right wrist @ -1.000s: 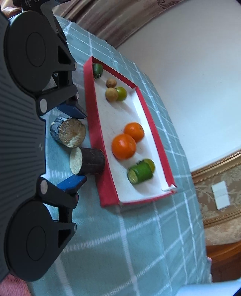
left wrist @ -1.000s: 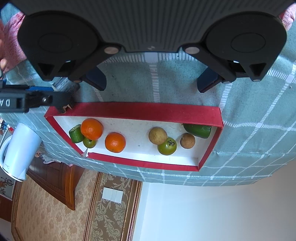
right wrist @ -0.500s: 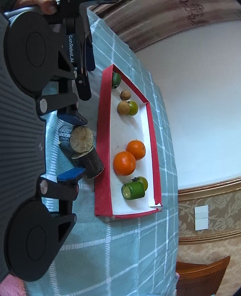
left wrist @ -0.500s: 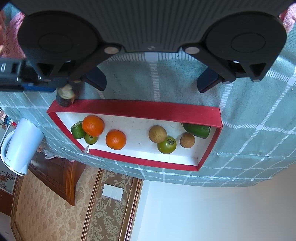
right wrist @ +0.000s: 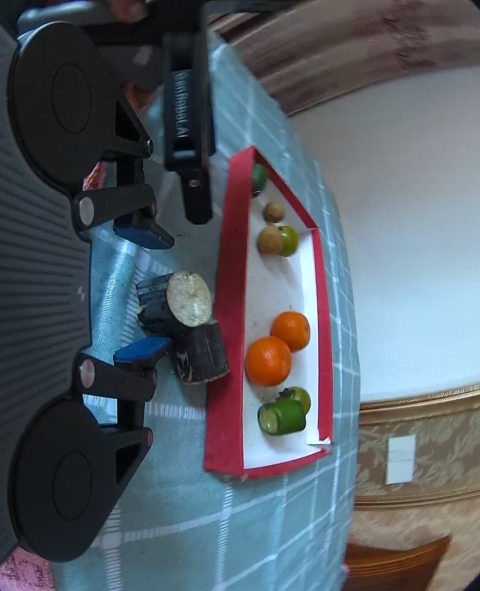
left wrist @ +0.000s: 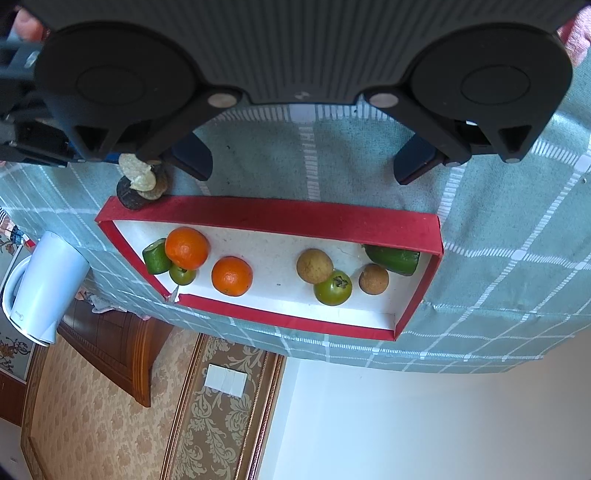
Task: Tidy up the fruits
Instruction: 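Carry the eggplant chunk over the tray rim with the right gripper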
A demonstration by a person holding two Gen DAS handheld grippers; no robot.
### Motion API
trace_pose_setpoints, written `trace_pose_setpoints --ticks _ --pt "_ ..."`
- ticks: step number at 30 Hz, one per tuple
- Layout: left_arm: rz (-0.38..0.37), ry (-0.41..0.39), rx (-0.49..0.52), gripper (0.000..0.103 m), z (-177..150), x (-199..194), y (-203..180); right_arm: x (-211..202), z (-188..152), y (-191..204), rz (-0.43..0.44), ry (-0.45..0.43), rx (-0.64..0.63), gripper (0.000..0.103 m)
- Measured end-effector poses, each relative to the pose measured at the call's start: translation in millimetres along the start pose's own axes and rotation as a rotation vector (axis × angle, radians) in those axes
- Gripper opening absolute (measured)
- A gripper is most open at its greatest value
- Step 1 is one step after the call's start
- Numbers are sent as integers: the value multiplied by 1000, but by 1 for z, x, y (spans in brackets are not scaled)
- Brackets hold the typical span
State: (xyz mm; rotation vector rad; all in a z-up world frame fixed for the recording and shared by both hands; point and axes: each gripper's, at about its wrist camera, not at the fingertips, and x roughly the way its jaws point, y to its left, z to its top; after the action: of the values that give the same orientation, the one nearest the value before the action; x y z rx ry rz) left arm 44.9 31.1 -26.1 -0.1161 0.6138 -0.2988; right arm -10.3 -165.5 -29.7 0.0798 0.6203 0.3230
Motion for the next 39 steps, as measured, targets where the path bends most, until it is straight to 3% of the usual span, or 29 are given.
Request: trace_pose_setpoints --ticks 2,5,15,24,26,27,35,39 --pt "-2 -1 -2 103 0 0 1 0 0 4 -13 -6 -17 49" --pt "-4 -2 -5 103 0 0 1 0 0 2 -24 -5 1 33" --pt "-10 -6 -11 103 0 -1 1 -23 -8 6 -71 -96 -34 32" --pt "-9 -6 -9 103 0 -1 1 -52 4 1 -60 -183 -29 32" --pt "-10 -6 -10 103 0 -1 2 -54 7 -1 -78 -196 -33 23" --pt "-10 -6 -10 103 0 -1 2 -54 8 -3 -87 -199 -30 17" --pt "-8 -5 -7 103 0 -1 2 -59 13 -18 -101 -176 -51 18" --pt "-8 -6 -7 103 -1 -1 2 -66 1 -22 -124 -154 -95 24"
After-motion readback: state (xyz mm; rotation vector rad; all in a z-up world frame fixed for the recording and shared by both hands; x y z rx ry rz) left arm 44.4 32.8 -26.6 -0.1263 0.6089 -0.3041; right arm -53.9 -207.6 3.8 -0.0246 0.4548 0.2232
